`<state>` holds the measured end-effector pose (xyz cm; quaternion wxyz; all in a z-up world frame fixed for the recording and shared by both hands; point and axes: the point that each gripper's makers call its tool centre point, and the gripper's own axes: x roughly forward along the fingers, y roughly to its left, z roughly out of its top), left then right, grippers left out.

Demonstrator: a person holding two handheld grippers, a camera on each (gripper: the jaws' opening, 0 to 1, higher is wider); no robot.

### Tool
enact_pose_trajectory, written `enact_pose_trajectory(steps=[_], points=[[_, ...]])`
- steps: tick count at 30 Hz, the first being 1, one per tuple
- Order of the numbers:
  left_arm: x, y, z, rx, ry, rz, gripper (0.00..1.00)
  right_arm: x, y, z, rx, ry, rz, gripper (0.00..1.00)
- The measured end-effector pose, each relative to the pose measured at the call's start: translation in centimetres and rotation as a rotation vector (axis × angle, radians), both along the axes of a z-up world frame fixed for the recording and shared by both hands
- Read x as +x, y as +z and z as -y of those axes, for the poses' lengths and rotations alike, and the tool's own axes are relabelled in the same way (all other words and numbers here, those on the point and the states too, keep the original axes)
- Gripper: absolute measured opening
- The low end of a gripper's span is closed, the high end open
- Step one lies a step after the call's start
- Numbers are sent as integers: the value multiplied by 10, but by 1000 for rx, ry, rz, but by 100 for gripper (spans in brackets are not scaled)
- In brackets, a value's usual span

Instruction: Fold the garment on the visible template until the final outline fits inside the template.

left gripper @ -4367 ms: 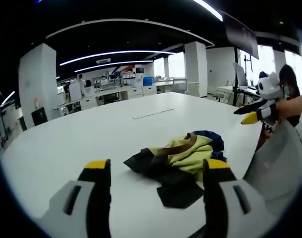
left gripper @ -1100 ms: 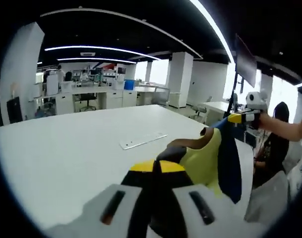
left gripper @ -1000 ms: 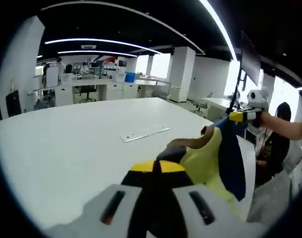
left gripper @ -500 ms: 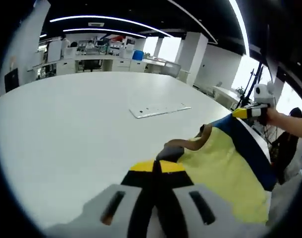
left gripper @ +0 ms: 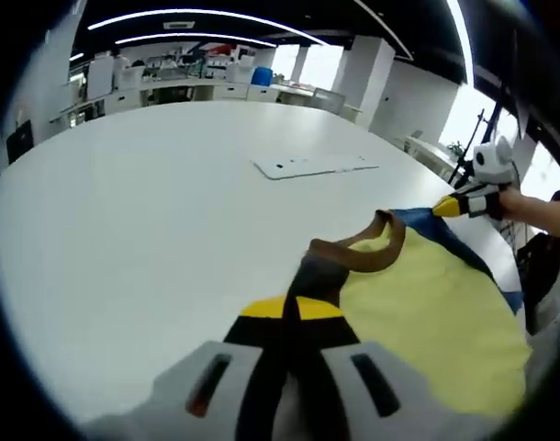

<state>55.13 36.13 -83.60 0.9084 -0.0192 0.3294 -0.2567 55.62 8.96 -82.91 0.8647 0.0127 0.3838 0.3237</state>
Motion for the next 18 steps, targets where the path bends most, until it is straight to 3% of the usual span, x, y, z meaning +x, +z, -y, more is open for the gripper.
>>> enact_pose_trajectory(steps=[3,11,14,16,18], points=[[10,2,-2,23,18,22,0,3,-3,2,-9,-15,2,0],[7,1,-1,7,24,3,0,2,-4,2,-19,-16,7,0],[8,7,0,1,-3,40,2,2,-2,2,-27,-2,25,0],[8,10,-1,-4,-9,51,18,4,0,3,-35,5,36,0],[8,13,0,-5,-13,68,35,5,4,1,-17,11,42,17]])
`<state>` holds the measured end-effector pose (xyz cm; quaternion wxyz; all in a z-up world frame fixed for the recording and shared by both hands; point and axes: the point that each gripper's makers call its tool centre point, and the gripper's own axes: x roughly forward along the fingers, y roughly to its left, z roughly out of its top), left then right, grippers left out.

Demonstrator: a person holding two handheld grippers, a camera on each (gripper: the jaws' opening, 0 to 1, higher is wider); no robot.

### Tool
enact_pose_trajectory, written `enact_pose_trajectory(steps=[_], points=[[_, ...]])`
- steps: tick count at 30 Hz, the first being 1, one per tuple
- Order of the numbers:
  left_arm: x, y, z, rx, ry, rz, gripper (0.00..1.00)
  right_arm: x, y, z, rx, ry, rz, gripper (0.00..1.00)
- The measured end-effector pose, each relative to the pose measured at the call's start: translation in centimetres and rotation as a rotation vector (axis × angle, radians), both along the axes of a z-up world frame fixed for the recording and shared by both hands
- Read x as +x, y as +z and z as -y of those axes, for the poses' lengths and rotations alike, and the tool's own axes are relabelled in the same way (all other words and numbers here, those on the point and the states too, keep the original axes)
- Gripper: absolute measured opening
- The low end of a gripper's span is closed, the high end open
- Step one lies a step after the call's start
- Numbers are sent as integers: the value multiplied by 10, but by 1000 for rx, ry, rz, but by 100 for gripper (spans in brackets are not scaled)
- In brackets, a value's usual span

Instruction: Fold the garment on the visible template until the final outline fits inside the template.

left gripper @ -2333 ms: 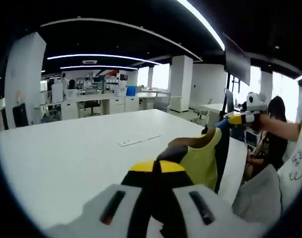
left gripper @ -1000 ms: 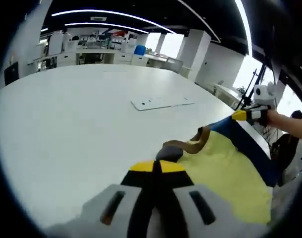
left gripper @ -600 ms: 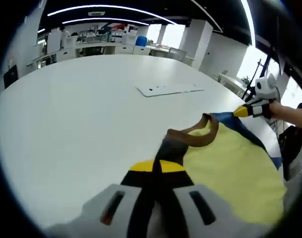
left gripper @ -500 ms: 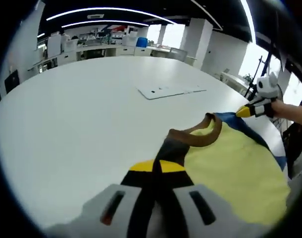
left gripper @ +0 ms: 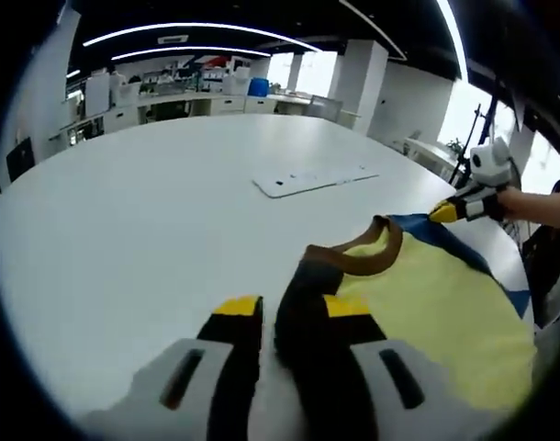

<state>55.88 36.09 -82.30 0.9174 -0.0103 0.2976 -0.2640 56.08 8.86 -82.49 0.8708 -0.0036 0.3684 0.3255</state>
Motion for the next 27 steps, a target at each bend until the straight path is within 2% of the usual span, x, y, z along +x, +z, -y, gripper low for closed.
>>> enact_pose_trajectory(steps=[2,5,9,10,14,18,20,25,27], points=[[-1,3,-1,0,-4,18,41,-5,5,-3,1,17,16,35],[-6,19,6,-57,-11,36,48,-6,12,-5,4,59,44,52],[-14,27,7,-74,-49,65,71,-18,22,-9,30,102,56,77],[-25,31,13,-73,-67,66,77,-21,23,-9,29,102,60,82],[-48,41,23,-71,-118,90,98,-39,32,-9,50,107,69,100],[-70,49,29,-91,-131,66,99,-56,39,-7,58,113,63,100],[-81,54,33,-87,-154,80,99,-65,42,-4,53,117,61,100],[-98,71,34,-110,-140,114,99,-79,55,0,76,107,68,100],[-111,80,37,-111,-133,124,99,-87,60,1,75,107,68,100]])
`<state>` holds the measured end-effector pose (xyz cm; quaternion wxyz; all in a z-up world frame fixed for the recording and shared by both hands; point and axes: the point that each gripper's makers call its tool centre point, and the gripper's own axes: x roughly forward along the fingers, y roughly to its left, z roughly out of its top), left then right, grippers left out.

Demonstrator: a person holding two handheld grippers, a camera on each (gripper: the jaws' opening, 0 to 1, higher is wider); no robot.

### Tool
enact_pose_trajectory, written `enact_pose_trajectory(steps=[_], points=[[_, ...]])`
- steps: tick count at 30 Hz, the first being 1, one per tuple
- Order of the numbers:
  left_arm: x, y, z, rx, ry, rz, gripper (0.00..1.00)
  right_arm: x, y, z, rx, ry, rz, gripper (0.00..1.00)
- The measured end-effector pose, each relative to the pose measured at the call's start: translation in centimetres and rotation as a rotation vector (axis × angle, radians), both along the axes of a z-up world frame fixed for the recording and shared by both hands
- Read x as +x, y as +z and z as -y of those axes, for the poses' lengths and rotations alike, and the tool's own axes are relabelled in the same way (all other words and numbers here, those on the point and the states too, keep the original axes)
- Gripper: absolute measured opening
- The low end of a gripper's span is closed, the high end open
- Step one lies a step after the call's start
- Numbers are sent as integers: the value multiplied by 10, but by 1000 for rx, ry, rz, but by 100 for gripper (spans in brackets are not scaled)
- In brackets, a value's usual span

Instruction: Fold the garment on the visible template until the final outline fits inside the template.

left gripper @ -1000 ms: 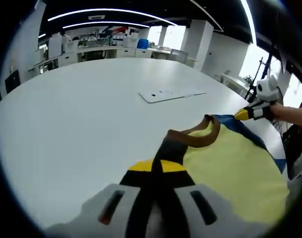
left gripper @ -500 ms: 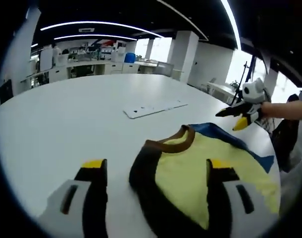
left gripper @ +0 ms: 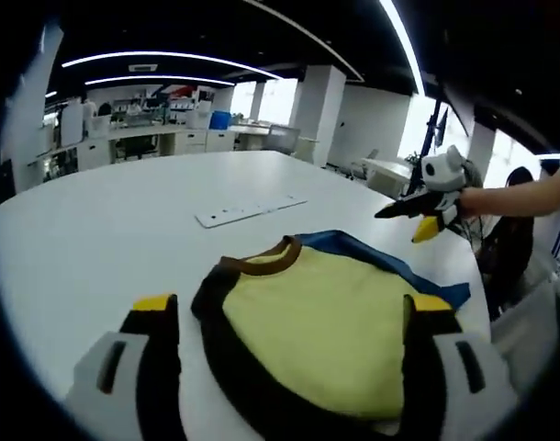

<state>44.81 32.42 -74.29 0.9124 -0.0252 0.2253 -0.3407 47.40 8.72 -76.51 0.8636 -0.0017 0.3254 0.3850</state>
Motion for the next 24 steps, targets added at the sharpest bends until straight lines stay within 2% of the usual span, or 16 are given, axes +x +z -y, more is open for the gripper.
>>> enact_pose_trajectory(steps=[2,4,6,9,11,16,18,24], points=[[-2,2,-6,-1,8,11,99,-3,1,2,-6,1,5,100],[-12,8,-7,-4,17,13,99,-12,7,5,-4,-3,0,100],[-16,10,-17,2,25,17,99,-19,12,7,3,-9,8,100],[-31,17,-19,4,30,21,99,-24,16,14,6,-21,18,100],[-40,24,-20,4,35,27,99,-34,20,21,10,-34,21,100],[-59,31,-23,0,32,46,98,-57,19,35,-5,-48,23,100],[-70,36,-18,-4,32,51,97,-70,18,40,-7,-62,17,100],[-92,31,-15,11,14,52,96,-100,12,55,2,-98,10,100]])
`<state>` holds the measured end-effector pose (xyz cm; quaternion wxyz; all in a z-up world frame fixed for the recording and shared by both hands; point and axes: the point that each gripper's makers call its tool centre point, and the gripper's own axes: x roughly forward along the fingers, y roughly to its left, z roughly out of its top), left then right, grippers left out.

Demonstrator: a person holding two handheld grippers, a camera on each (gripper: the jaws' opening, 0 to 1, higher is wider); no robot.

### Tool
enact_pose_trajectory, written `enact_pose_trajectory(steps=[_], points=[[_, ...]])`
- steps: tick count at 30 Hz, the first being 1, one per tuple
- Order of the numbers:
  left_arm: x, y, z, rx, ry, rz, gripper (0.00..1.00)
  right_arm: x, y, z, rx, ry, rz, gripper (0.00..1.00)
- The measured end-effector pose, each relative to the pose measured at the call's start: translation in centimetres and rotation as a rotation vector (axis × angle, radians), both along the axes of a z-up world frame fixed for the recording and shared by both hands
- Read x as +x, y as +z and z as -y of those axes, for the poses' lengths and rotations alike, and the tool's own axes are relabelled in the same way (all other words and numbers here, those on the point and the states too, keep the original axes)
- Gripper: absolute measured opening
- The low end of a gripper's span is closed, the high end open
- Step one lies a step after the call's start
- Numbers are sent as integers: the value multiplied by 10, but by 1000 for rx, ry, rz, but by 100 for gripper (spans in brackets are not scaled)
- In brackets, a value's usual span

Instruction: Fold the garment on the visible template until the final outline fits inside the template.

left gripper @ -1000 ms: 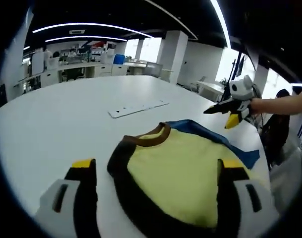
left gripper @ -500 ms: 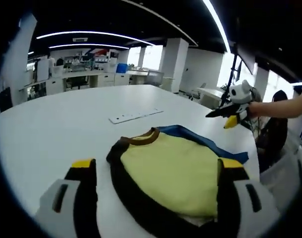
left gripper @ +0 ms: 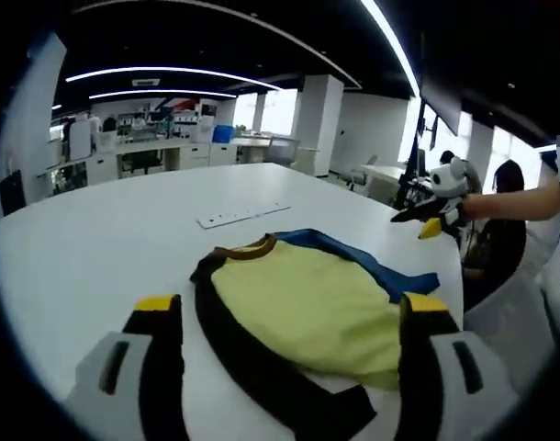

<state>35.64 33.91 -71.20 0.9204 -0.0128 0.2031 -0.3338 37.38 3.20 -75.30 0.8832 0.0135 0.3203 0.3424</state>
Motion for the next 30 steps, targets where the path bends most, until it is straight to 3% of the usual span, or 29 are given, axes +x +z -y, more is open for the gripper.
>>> enact_pose_trajectory(steps=[3,10,15,17,20,25,30], points=[[-12,-1,3,-5,-16,-8,96,-19,-4,7,25,-33,-16,100],[-31,-1,-3,16,-16,-12,96,-42,-13,23,67,-96,-38,100],[-32,4,-8,12,0,-5,95,-46,-13,29,83,-106,-47,91],[-34,5,-10,9,7,0,95,-49,-12,30,108,-124,-48,92],[-40,8,-9,0,19,3,95,-58,-22,33,104,-134,-59,90],[-46,10,-12,-3,35,8,96,-80,-31,31,169,-126,-116,79],[-49,10,-22,-27,67,7,96,-102,-51,40,190,-143,-180,55]])
